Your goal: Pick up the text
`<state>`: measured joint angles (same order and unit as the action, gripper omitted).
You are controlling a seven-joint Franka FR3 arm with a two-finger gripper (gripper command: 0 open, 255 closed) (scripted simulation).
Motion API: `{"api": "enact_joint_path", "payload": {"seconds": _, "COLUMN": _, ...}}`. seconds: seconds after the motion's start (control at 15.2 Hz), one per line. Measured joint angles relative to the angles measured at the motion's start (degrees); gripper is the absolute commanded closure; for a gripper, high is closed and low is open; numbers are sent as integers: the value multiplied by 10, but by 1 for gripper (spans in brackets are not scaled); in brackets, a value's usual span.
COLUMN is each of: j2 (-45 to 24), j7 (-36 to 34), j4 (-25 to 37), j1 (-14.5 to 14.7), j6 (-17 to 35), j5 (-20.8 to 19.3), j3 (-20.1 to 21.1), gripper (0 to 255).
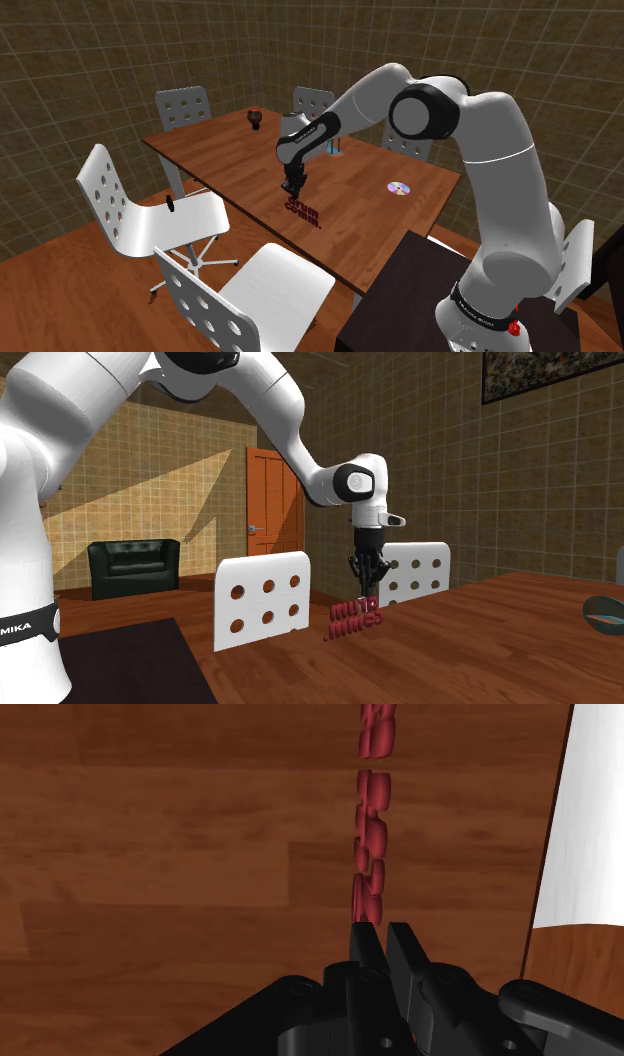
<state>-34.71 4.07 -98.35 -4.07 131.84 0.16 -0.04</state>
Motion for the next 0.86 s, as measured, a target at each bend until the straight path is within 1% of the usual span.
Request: {"api": "enact_joint_path", "payload": {"seconds": 0.86, "j2": 55, "j7": 0, "j4": 15, "j1": 0, "j6": -70, "j5": 0, "j3": 0, "gripper": 255}}
